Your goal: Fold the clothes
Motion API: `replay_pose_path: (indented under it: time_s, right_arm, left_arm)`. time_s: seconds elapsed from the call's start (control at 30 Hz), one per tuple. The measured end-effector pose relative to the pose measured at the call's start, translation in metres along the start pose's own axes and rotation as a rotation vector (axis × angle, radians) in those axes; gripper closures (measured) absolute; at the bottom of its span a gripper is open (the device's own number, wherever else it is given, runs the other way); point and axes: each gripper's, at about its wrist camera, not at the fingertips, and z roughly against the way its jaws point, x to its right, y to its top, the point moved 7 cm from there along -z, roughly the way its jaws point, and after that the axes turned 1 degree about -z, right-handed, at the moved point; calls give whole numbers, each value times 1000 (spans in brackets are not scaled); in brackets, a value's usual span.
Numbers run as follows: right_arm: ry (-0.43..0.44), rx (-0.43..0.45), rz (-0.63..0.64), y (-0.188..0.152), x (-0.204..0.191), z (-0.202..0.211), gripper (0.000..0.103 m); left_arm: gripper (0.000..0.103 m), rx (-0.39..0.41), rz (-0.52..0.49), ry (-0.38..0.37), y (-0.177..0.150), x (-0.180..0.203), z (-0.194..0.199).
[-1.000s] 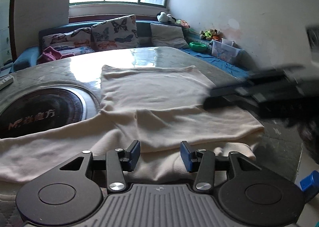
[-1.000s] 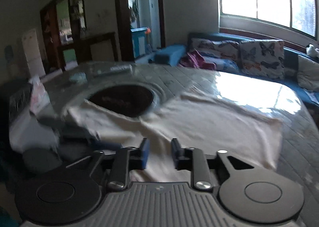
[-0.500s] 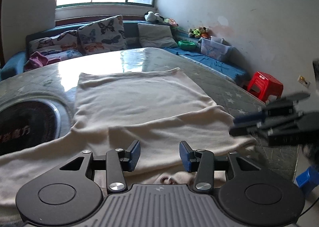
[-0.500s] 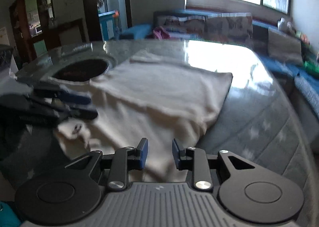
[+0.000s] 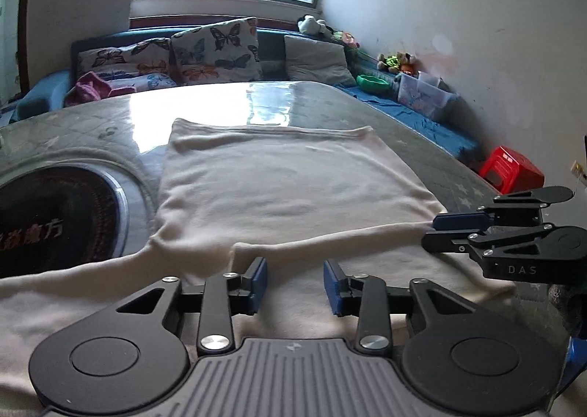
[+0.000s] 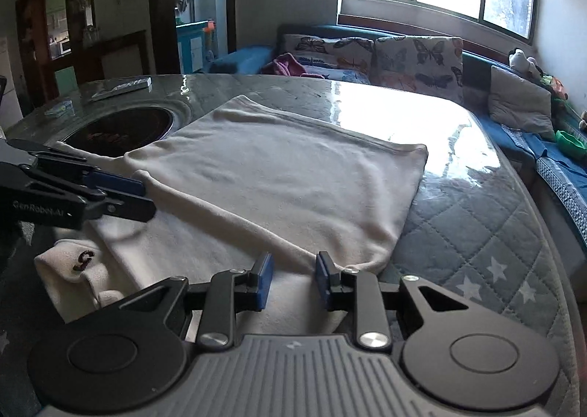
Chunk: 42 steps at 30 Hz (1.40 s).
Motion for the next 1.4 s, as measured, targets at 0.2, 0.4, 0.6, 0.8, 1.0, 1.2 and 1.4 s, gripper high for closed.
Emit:
replay_pose_path:
  time_s: [0.2, 0.4, 0.6, 0.8, 1.0, 1.2, 1.4]
  right_arm:
    - [-11, -7, 47, 7, -14, -1, 70]
    - [56, -3, 136, 18, -57, -7, 68]
    - [120, 6, 239, 27, -106, -21, 62]
    - [133, 17, 322, 25, -139, -30, 61]
    - [137, 31, 299, 29, -135, -21, 54]
    - [129, 44, 267, 29, -125, -9, 53]
    - [122, 58, 234, 25, -116, 2, 52]
  left_arm:
    - [65, 15, 67, 58, -8, -22, 21]
    - [62, 53, 144, 147, -16, -50, 59]
    - [52, 83, 243, 291, -28, -93, 93]
    - [49, 100, 352, 423, -42, -138, 114]
    - [49, 96, 439, 522, -52, -172, 120]
    - [51, 99, 511, 609, -60, -202, 125]
    - [85, 116, 539, 622, -53, -208, 125]
